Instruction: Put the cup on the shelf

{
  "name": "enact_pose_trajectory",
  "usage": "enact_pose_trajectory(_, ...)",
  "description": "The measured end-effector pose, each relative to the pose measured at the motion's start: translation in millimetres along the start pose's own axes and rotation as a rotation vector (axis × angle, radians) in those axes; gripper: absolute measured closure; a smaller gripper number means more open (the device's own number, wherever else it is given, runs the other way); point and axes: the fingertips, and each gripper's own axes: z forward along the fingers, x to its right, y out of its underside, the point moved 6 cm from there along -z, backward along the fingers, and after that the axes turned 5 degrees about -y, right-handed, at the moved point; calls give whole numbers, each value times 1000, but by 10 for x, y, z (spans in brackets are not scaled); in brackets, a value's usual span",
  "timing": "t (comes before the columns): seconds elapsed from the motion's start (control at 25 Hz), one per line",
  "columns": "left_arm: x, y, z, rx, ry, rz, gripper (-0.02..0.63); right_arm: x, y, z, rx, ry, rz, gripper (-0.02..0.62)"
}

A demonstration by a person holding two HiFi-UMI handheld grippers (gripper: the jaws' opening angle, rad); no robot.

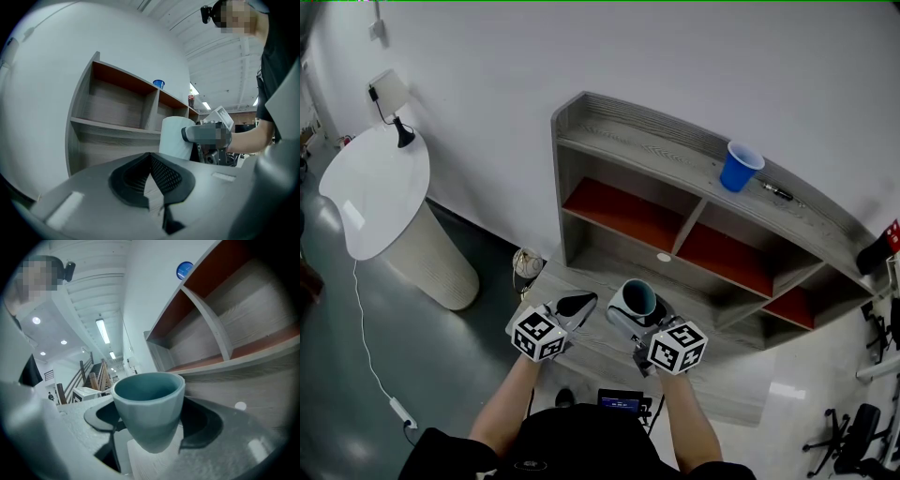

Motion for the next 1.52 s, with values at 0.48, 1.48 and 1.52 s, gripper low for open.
enact_pose_trajectory(0.48,216,-15,57,-7,-16,13,603,49,-32,-139,-66,-77,-13,215)
enact_pose_trajectory(1.48,-976,-1301,241,14,-217,105,604,313,-1581,1282,-1,-4,-196,215)
enact_pose_trajectory(1.52,-1019,-1306,260,11,-217,103,603,346,-1596,1339,-1,7,-196,215)
